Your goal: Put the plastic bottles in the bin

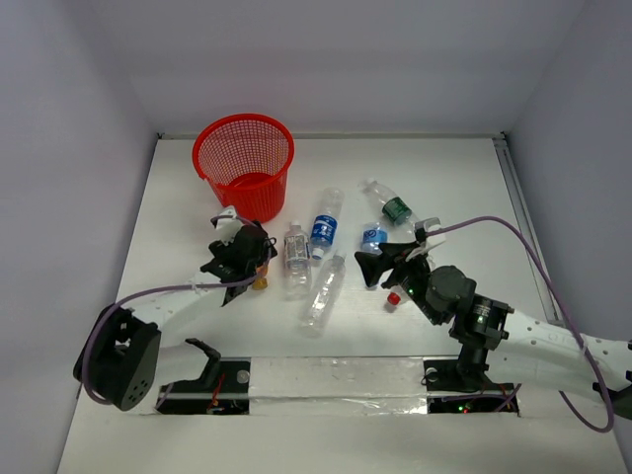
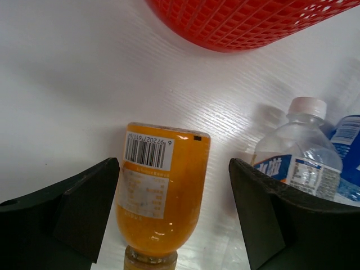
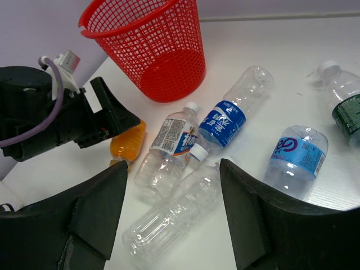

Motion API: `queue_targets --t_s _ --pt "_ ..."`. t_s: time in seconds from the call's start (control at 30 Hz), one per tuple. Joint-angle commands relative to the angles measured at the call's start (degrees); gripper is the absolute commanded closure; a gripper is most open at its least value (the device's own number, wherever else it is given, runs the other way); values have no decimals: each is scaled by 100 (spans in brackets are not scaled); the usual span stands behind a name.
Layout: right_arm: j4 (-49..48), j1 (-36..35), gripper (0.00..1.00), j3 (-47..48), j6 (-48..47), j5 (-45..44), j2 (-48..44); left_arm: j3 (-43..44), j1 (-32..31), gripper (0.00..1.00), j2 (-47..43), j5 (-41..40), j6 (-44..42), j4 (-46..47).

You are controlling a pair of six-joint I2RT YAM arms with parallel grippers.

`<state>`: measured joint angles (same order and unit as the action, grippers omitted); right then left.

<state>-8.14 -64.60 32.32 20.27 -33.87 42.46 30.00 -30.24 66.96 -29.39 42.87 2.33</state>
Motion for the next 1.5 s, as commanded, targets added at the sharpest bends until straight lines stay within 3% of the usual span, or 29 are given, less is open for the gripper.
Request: queue_targets --t_s 0.0,0.2,0.27,0.47,0.6,0.7,0.77,0.87,1.0,1.1,1.2,1.3,1.47 --pt "-276 -44 28 152 -76 12 17 15 53 24 273 -59 -165 452" --pt "-188 -44 29 161 -32 -85 26 24 255 41 836 117 -262 857" --pt "-153 -44 29 161 -23 -102 17 -3 255 51 845 117 -218 892" --pt "-39 -44 29 179 64 -155 -71 14 255 66 -190 503 -200 761" --pt "347 -44 29 275 458 -304 -141 374 134 69 -1131 890 -297 463" --pt "620 -44 38 197 924 -401 -185 892 -60 71 -1632 908 -350 278" --pt "708 -44 56 100 1127 -445 -142 1330 -280 72 -1818 900 -428 251" --pt "779 8 66 108 1383 -349 183 1989 -483 72 -1783 882 -630 259" --pt "709 491 67 511 1322 791 1008 2782 -483 71 -1388 743 -964 461" --pt "1023 913 67 811 1234 969 1607 3605 -379 71 -765 470 -1341 384" --pt "1209 1484 63 943 1172 1188 1704 4502 -150 71 -53 233 -1649 190" --pt "1280 1941 49 926 1198 1303 1827 5076 105 70 527 30 -1879 207" --pt "1376 2460 23 1022 1286 1330 2398 5297 501 70 1126 -216 -2456 733"
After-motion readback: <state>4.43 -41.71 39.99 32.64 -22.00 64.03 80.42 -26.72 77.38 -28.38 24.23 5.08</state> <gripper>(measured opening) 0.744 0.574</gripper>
